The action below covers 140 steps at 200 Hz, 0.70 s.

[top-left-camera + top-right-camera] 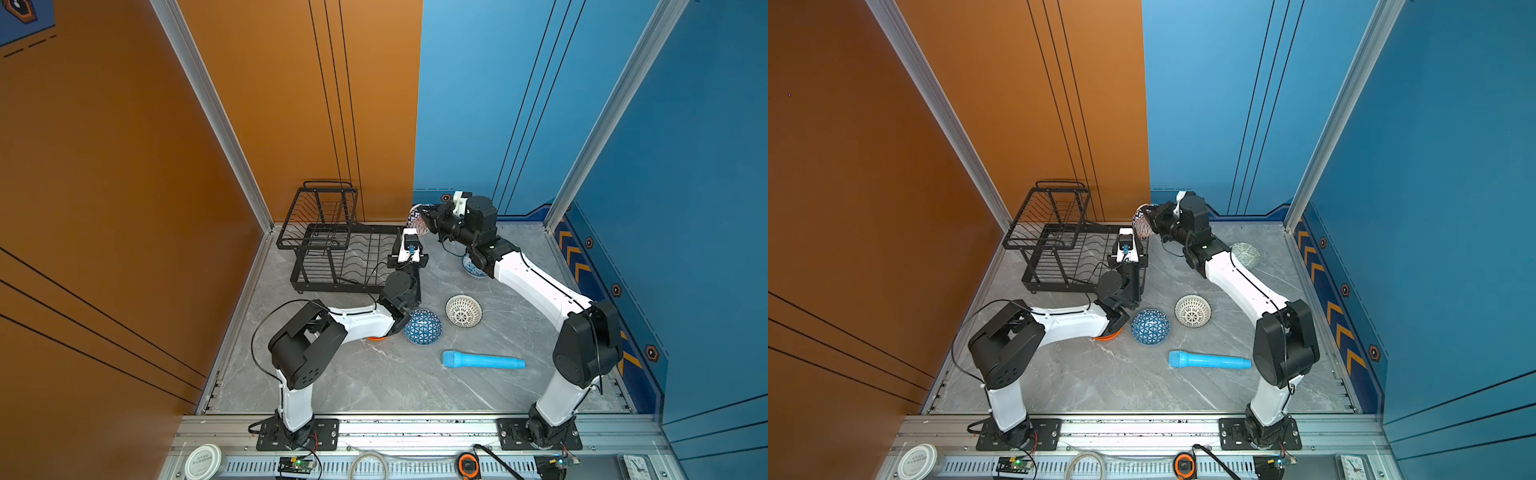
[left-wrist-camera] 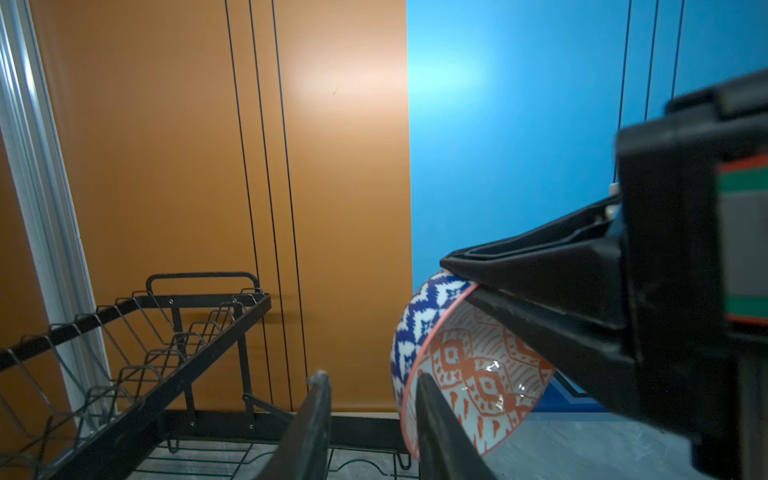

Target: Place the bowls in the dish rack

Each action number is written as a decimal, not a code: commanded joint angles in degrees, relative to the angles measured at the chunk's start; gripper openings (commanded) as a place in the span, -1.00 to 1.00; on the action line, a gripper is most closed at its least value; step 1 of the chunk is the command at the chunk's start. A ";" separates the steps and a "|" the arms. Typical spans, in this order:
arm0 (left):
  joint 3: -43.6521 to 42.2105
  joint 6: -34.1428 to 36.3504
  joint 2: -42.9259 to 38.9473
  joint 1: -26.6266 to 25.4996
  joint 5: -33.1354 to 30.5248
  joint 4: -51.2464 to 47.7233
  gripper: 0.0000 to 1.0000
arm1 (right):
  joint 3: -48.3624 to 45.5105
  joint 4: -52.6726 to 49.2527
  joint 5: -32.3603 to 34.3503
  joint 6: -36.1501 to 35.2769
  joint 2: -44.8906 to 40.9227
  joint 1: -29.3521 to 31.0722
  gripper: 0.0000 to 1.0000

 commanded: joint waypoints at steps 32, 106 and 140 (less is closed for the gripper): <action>-6.17 -2.26 -7.44 -0.75 -0.96 -2.77 0.65 | -1.82 9.67 0.63 -1.86 0.01 -0.91 -1.00; -7.74 -17.82 -26.11 2.80 5.38 -39.04 0.96 | -6.18 20.52 0.76 0.99 3.38 -1.26 -1.00; -3.32 -31.57 -34.72 12.33 20.59 -62.46 0.96 | -7.95 26.87 2.02 1.50 6.08 -0.15 -1.00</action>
